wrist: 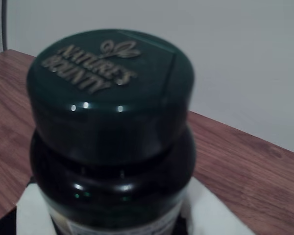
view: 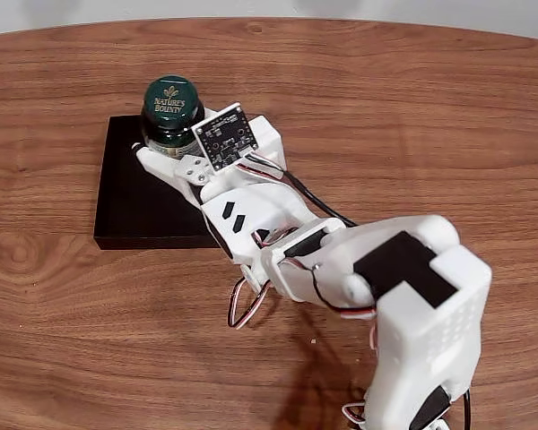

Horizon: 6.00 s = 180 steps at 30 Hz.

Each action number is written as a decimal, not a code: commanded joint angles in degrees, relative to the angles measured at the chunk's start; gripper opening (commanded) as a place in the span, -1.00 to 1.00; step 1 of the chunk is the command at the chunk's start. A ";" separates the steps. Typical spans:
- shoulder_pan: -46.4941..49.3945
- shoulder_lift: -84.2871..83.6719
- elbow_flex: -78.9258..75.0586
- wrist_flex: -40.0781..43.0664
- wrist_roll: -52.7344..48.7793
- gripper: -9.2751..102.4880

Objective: Pick up the pill bottle and place it in the black box.

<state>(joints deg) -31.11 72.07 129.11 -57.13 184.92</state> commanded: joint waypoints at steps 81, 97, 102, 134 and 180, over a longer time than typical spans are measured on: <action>3.43 -8.70 -4.31 -10.28 -2.55 -0.02; 7.65 6.94 12.13 -8.35 -2.46 -0.07; 10.46 11.34 17.49 -7.91 -3.16 -0.09; 26.02 42.71 40.08 17.40 -6.86 -0.25; 32.34 80.51 43.77 85.52 -19.42 -0.83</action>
<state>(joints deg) 1.67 147.48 173.14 23.64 167.87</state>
